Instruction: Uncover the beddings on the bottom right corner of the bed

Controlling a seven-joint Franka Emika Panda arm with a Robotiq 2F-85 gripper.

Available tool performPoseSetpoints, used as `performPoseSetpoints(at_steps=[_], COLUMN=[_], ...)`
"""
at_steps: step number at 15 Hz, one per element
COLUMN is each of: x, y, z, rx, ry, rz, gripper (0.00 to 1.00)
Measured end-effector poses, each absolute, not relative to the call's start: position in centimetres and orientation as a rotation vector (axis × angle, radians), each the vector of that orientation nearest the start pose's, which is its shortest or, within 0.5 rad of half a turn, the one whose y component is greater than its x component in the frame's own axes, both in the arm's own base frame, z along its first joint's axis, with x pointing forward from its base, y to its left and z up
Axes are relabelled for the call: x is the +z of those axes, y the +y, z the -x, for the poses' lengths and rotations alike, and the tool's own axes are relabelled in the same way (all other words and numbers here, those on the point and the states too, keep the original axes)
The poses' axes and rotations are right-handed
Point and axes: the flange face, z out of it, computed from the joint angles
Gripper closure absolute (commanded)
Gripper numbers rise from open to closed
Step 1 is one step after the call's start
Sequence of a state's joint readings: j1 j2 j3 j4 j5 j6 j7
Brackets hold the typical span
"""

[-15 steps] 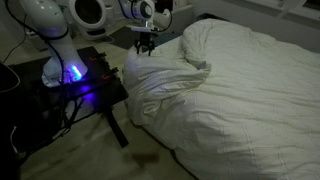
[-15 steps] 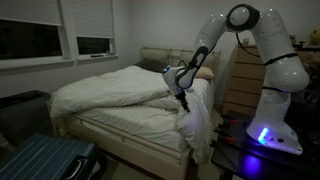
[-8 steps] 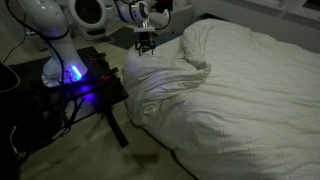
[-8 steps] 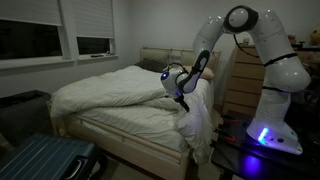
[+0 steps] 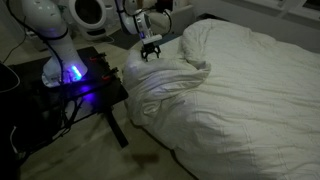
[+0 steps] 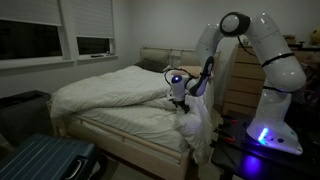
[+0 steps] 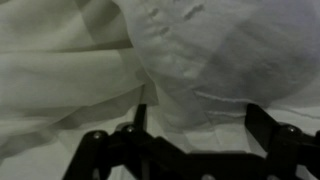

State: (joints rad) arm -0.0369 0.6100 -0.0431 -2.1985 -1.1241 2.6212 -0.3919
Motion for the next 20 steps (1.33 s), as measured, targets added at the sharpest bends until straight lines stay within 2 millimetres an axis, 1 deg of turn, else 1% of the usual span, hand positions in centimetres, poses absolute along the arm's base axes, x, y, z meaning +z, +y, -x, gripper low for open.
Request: performPoseSetpoints(at_steps=[2,4,7,8,9,10,11,14,15,16,17,18,19,20], x=[7.3,6.3,4.7,4.5,4.3,4.3,4.5,5.3,5.6,6.0,6.4,6.7,7.0,7.3], y=[-3.7,-4.9,-5.6,-5.7,-5.7,-5.6,-5.4,-4.6,-4.3,-4.0,-3.8,-3.6,-3.5,-3.5], z=[-50.4,-50.0,-49.7,-49.9,-50.2,-50.6,-51.1,-52.8,-53.3,-53.9,-54.4,-54.8,-55.2,-55.4], rx=[0.384,0.324,0.332,0.357,0.389,0.423,0.454,0.537,0.558,0.580,0.602,0.625,0.659,0.710], ry=[-2.295,-2.329,-2.252,-2.209,-2.158,-2.106,-2.044,-1.860,-1.802,-1.742,-1.682,-1.625,-1.571,-1.520], rz=[2.601,2.472,2.343,2.325,2.320,2.319,2.333,2.403,2.429,2.465,2.508,2.553,2.591,2.623], gripper=[0.00,0.00,0.00,0.25,0.26,0.32,0.42,0.64,0.73,0.80,0.88,0.95,0.99,1.00])
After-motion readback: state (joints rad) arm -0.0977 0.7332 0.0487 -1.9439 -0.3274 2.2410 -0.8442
